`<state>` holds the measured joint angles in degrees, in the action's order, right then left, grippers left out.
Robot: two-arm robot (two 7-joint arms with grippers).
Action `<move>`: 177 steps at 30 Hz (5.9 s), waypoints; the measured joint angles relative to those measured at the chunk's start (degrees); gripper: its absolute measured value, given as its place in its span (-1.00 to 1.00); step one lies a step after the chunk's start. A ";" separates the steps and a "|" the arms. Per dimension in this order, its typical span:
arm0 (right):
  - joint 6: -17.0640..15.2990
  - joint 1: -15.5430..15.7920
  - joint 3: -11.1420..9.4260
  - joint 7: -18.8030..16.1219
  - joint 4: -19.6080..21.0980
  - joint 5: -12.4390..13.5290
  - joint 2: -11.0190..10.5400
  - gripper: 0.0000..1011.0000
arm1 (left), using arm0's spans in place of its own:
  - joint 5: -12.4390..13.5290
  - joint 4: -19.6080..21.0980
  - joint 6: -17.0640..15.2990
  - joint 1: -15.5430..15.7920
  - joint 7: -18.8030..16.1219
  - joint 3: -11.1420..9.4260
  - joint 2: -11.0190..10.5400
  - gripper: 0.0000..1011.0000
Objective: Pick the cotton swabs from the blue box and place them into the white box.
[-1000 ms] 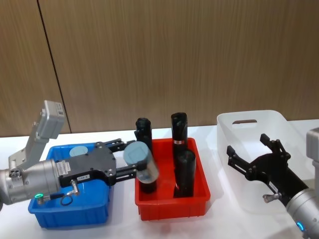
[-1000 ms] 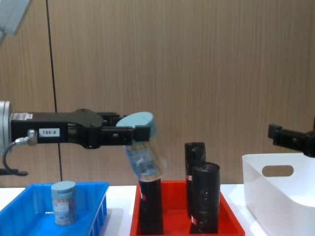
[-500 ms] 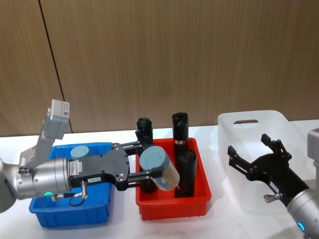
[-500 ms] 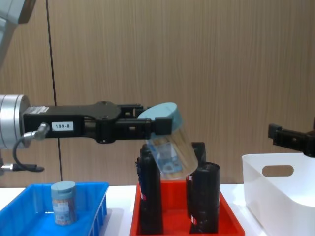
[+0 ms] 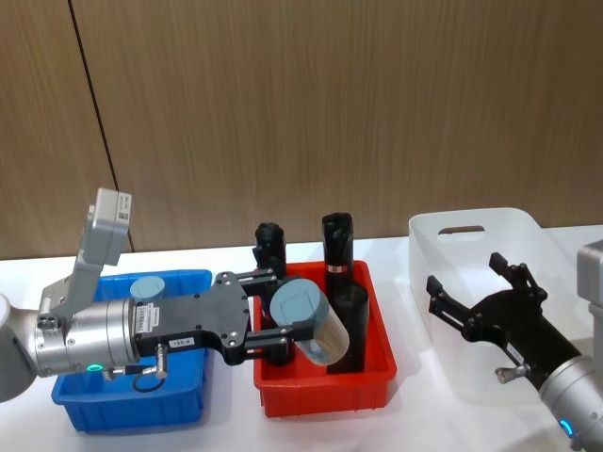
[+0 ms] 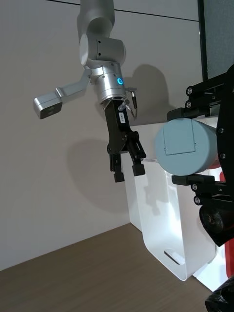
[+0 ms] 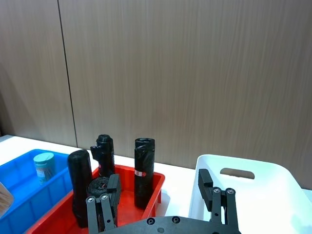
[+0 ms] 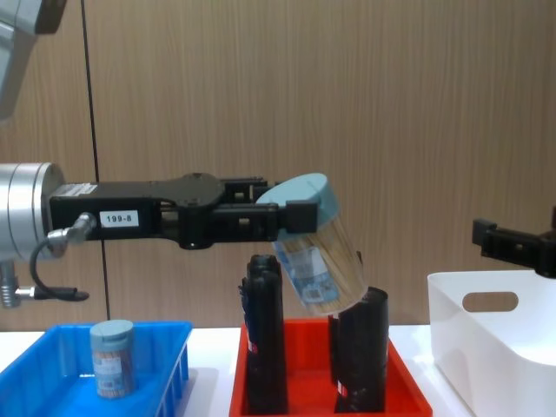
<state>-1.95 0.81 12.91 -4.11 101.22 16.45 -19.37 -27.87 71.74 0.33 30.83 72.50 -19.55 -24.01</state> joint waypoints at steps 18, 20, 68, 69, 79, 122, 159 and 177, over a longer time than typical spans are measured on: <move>-1.61 -1.27 -1.21 -10.48 0.22 0.58 -2.86 0.98 | -0.36 -0.23 0.30 0.26 0.86 -0.27 0.20 0.32; -1.89 -1.43 -1.39 -11.96 0.32 0.94 -3.27 0.98 | -0.38 -0.24 0.31 0.28 0.90 -0.28 0.22 0.32; -12.28 -11.59 2.10 -44.39 -3.16 3.14 -4.72 0.98 | -0.46 -0.29 0.37 0.35 1.10 -0.34 0.27 0.32; -12.30 -11.86 2.29 -44.47 -3.40 2.99 -4.49 0.98 | -0.46 -0.29 0.37 0.35 1.10 -0.34 0.27 0.32; -12.29 -14.11 3.70 -44.78 -5.50 0.99 -2.95 0.98 | -0.46 -0.29 0.37 0.35 1.10 -0.33 0.27 0.32; -11.33 -17.81 7.00 -43.69 -8.26 -4.24 -1.55 0.71 | -0.46 -0.29 0.37 0.34 1.10 -0.33 0.27 0.32; -11.35 -18.02 7.26 -42.41 -7.28 -2.66 -3.76 0.31 | -0.46 -0.29 0.37 0.35 1.10 -0.34 0.27 0.99; -8.79 -16.35 3.63 -37.65 -8.48 3.09 -8.36 0.31 | -0.47 -0.29 0.36 0.34 1.10 -0.34 0.27 0.99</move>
<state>-10.74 -15.54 16.54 -41.76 92.74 19.54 -27.73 -28.34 71.46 0.70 31.18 73.60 -19.89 -23.74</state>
